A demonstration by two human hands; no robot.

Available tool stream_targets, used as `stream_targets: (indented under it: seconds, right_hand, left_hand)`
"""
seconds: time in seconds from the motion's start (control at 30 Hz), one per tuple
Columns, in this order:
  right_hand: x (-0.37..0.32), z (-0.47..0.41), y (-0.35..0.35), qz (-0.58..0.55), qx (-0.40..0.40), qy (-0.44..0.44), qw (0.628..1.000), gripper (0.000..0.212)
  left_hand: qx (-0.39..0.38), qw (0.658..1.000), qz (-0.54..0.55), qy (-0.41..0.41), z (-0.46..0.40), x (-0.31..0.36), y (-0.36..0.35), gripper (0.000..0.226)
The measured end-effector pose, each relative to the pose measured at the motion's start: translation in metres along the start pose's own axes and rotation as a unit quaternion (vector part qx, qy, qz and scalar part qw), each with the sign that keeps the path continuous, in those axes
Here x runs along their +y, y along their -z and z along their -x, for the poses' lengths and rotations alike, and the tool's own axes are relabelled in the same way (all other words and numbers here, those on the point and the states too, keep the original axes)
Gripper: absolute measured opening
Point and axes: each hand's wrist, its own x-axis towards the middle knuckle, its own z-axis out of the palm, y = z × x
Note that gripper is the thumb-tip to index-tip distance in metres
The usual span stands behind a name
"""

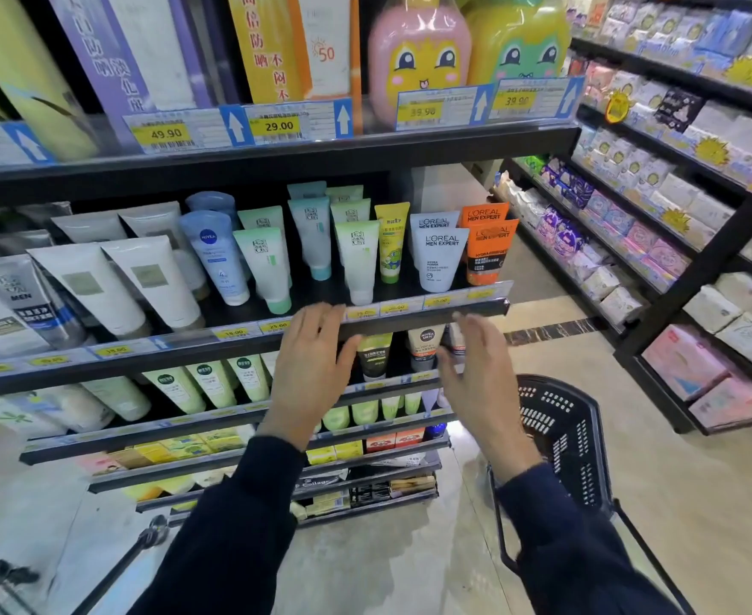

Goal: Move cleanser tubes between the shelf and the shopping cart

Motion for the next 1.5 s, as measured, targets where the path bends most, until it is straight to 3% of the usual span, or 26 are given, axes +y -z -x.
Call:
stream_targets:
  seconds: [0.1,0.27,0.53,0.8,0.97,1.13,1.33,1.5]
  right_hand:
    - [-0.022,0.035,-0.018,-0.004,-0.048,0.062,0.997,0.046]
    - [-0.066,0.061,-0.048,0.001,-0.210,0.091,0.973,0.053]
    - [-0.158,0.097,-0.105,-0.022,-0.268,0.239,0.933,0.051]
    - [-0.281,0.163,-0.173,-0.052,-0.372,0.342,0.862,0.050]
    - [-0.352,0.223,-0.226,-0.095,-0.404,0.415,0.810,0.041]
    - [-0.421,0.298,-0.265,-0.105,-0.473,0.465,0.741,0.042]
    - [-0.483,0.382,-0.292,-0.117,-0.532,0.529,0.651,0.043]
    - [-0.518,0.422,-0.313,-0.106,-0.571,0.548,0.602,0.041]
  left_hand:
    - [0.012,0.999,-0.027,0.030,0.036,-0.011,0.018,0.045]
    - [-0.003,0.995,-0.067,0.077,0.094,-0.042,0.035,0.040]
    - [0.010,0.971,-0.094,0.218,0.177,-0.103,0.099,0.048]
    - [0.076,0.927,-0.148,0.335,0.288,-0.182,0.186,0.043]
    - [0.109,0.875,-0.200,0.427,0.376,-0.217,0.244,0.038]
    - [0.112,0.798,-0.242,0.540,0.472,-0.225,0.294,0.038]
    - [0.125,0.698,-0.228,0.667,0.583,-0.218,0.324,0.043]
    - [0.146,0.636,-0.214,0.727,0.623,-0.217,0.326,0.042]
